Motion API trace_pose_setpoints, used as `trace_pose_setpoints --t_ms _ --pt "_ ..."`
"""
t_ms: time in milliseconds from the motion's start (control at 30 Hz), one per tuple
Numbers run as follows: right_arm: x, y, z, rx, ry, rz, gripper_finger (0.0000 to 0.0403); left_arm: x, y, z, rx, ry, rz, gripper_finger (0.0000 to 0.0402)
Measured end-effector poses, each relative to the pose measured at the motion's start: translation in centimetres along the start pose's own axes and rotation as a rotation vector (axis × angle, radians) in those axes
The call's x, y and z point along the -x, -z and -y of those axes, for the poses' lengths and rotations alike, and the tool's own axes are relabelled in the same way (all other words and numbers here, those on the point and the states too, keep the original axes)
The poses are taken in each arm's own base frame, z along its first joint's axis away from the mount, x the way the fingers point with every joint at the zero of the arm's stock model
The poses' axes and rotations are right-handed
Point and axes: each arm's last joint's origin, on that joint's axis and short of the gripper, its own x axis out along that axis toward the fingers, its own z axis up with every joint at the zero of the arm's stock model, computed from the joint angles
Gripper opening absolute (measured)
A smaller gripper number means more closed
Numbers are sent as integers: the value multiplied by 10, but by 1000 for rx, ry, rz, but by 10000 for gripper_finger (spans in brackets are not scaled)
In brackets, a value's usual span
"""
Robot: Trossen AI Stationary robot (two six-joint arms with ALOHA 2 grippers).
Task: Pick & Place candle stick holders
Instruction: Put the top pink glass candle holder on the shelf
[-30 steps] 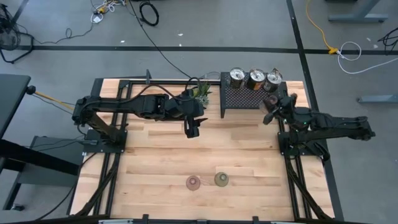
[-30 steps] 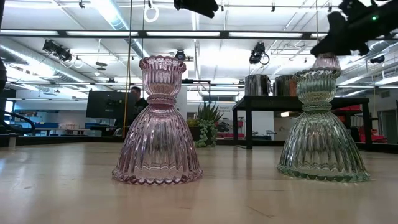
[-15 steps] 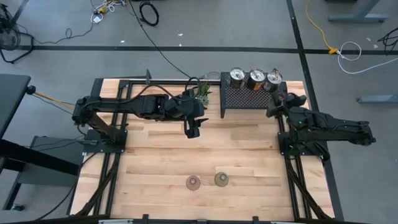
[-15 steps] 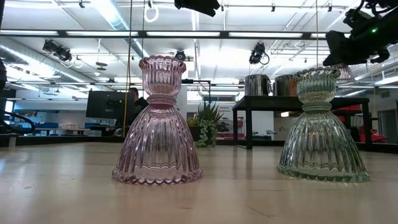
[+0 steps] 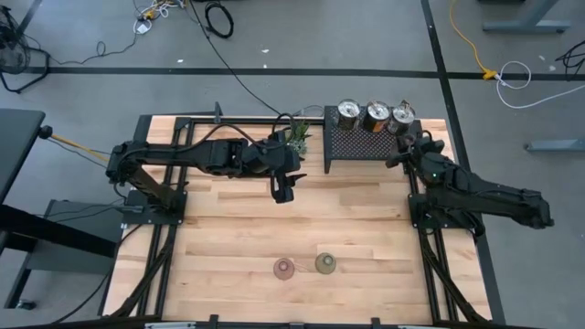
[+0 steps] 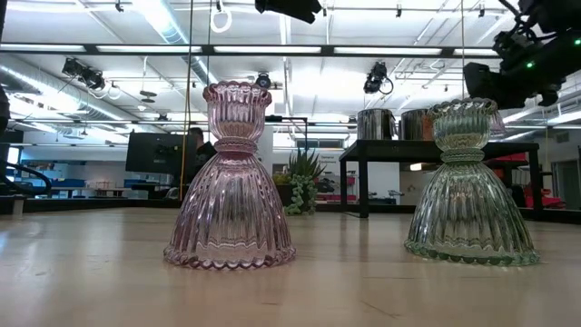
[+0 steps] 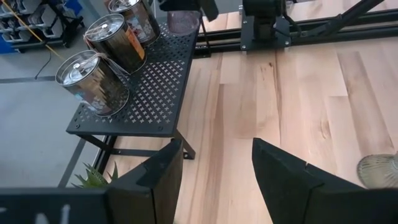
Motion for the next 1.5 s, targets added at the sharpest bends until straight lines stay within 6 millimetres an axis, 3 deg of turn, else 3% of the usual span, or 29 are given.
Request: trace_pose_setpoints --t_ms 667,1033,1333,1400,1500 --pt "-28 -7 24 7 59 -18 117 0 0 2 6 29 4 195" --pt "-51 -3 23 -21 -29 -101 117 0 0 2 6 28 5 195" --pt "-52 -3 20 -19 -82 -105 117 0 0 2 6 28 4 195" --pt "-52 -3 20 -19 -81 -107 133 0 0 2 6 28 4 195" --pt "-52 -2 21 -20 -81 -117 201 0 0 2 6 28 4 195"
